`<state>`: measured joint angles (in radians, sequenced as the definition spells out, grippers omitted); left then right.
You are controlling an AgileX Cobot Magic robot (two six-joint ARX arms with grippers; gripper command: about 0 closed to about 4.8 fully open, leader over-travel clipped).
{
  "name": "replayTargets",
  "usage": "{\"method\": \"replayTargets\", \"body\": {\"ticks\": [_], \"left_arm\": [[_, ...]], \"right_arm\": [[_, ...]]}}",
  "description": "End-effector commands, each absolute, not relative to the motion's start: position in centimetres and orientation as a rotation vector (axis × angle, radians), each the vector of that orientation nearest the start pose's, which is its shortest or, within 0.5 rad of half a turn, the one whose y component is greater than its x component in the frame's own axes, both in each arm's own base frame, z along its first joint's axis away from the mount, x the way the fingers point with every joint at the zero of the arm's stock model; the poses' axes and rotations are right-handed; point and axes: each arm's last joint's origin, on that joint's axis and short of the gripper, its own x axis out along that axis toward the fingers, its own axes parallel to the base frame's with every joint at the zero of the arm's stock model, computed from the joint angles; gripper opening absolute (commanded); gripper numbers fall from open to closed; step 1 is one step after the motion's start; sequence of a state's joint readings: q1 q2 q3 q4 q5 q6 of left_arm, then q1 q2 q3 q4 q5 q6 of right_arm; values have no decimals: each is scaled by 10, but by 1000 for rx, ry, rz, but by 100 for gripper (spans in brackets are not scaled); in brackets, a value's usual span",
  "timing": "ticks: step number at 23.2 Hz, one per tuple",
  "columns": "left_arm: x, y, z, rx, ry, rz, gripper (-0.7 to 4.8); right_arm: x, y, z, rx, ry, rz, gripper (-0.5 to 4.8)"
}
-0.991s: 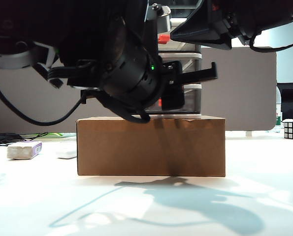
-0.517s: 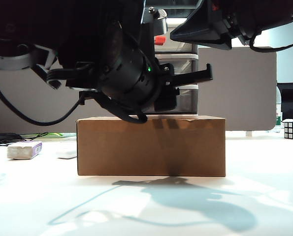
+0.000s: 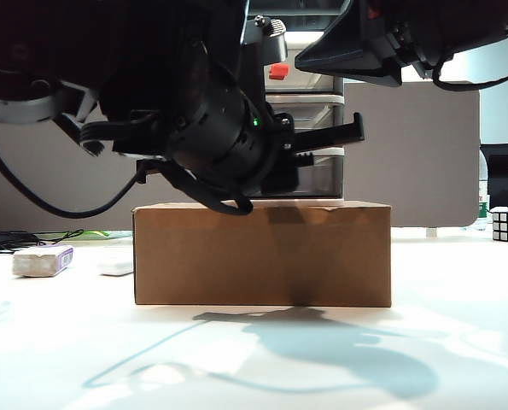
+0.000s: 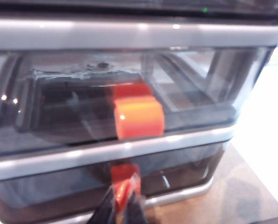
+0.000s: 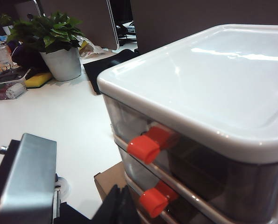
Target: Open the third layer of the drawer on the table, pick up the transparent tape on the table and put it in, and finally close the drawer.
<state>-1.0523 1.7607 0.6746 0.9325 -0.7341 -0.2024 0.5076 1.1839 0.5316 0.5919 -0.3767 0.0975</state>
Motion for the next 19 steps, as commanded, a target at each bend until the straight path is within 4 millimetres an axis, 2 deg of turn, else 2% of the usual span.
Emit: {"method": "replayTargets", "body": {"ticks": [1, 8, 16, 19], "left_arm": [[177, -275, 161, -76, 131, -308, -6], [167, -280, 161, -71, 133, -332, -6], [145, -290, 159, -55, 142, -342, -6], [140, -292, 159, -50, 130, -297, -6]], "right_arm": [[210, 129, 245, 66, 73, 885, -5], [211, 128, 245, 41, 54, 839, -5], [216, 129, 247, 17, 42, 795, -5], [217, 130, 247, 16, 51, 797, -5]]}}
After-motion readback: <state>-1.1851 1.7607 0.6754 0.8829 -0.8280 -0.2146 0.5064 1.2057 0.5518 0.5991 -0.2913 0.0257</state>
